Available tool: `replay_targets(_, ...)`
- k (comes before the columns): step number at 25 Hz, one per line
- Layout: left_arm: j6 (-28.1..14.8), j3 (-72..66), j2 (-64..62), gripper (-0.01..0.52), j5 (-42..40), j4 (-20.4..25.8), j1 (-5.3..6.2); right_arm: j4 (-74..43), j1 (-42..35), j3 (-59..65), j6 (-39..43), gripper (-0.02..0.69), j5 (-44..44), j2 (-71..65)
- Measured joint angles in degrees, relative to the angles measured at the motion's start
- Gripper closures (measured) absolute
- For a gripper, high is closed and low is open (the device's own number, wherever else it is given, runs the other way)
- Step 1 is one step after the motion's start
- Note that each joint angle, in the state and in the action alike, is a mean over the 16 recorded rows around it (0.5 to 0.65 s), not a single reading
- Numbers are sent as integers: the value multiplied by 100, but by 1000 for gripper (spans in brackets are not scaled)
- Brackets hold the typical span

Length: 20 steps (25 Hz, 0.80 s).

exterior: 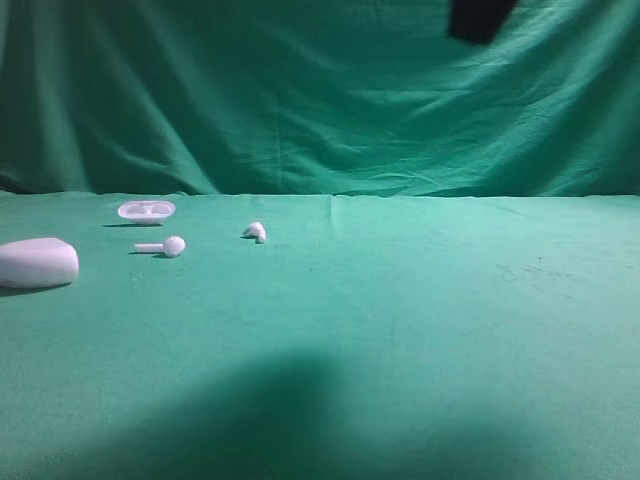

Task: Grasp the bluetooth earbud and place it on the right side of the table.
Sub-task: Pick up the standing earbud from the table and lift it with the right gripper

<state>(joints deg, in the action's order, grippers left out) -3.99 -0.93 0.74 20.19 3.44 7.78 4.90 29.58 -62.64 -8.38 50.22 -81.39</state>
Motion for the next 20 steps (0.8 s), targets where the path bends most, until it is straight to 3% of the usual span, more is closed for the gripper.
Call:
replay_targets(7, 0, 0, 0, 514, 0, 0, 0, -724, 809, -1727, 528, 626, 237, -1741)
replay_targets(20, 0, 0, 0, 514, 0, 0, 0, -923, 1081, -4149, 781, 326, 55, -4223)
